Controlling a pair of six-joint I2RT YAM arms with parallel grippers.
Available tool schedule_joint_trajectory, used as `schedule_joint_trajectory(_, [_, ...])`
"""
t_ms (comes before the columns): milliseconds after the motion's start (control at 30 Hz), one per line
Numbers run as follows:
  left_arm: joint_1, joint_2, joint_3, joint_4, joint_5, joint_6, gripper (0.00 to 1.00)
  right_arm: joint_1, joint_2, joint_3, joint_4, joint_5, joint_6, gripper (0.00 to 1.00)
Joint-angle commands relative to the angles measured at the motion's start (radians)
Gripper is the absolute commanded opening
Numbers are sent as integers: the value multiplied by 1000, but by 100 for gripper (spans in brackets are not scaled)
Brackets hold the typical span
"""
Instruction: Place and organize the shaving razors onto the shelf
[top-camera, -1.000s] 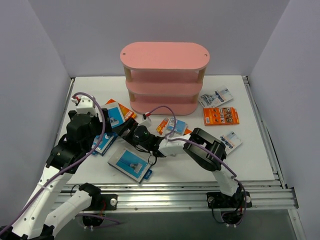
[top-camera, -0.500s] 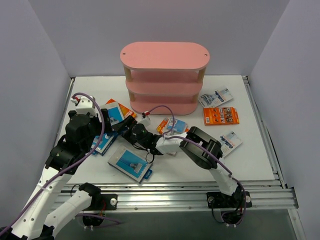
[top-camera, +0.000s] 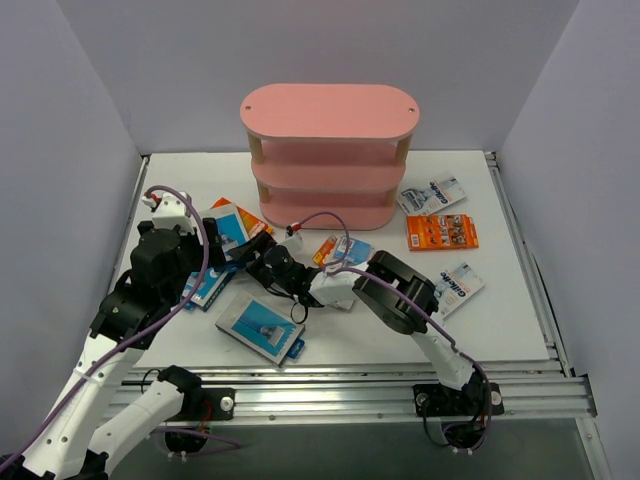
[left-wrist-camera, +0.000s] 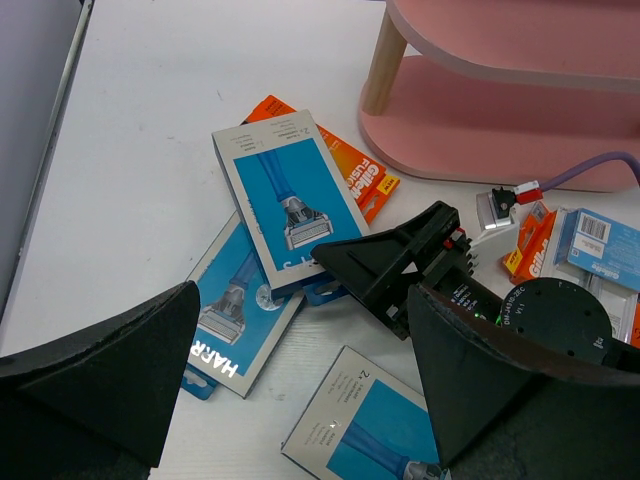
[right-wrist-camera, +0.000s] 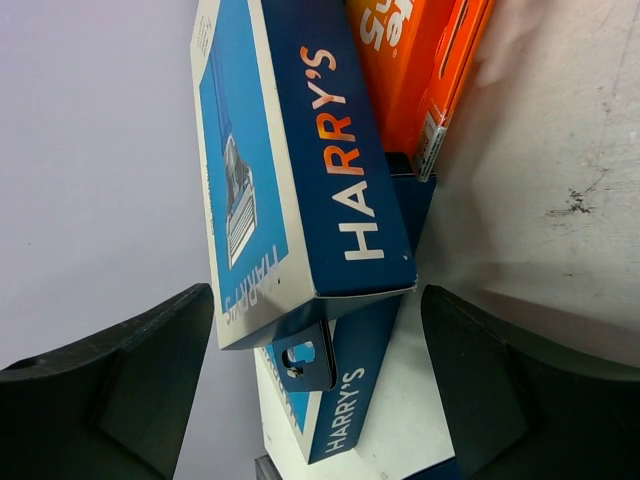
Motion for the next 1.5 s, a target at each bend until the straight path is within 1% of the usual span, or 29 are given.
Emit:
schedule_joint_trajectory(0, [2,-7,8,31,8,-10,94,-10,11,35,22,36,10,79])
schedule_joint_trajectory(167, [2,-5,8,31,10,-10,94,-13,11,33,44,30,9,74])
schedule_joint_trajectory(267, [2,-2,8,29,11,-10,94,-16,14,39,48,25,10,69])
schedule_joint_trajectory(733, [2,2,8,29,16,-9,94,-25,20,58,76,25,15,57])
schedule_joint_trajectory(867, [2,2,6,29,8,-7,94,-25,22,58,87,22,19,48])
schedule_joint_trajectory(933, [2,2,6,29,9,-7,94,-28,22,56,88,24,21,45])
schedule_joint_trajectory(1067, [2,5,6,29,10,-7,94,-31,8,52,94,20,22,34])
schedule_joint_trajectory(1167, [2,7,5,29,8,-7,94,-33,-7,47,96,20,16,28])
schedule_joint_trajectory(1300, [2,8,5,29,2,-3,94,-39,-27,44,99,14,4,24])
schedule_joint_trajectory(1367, [2,10,6,26,-27,5,94,-43,-43,38,110,7,3,19])
schedule_joint_trajectory(1467, [4,10,5,23,-59,10,94,-48,-64,32,117,-4,-4,14])
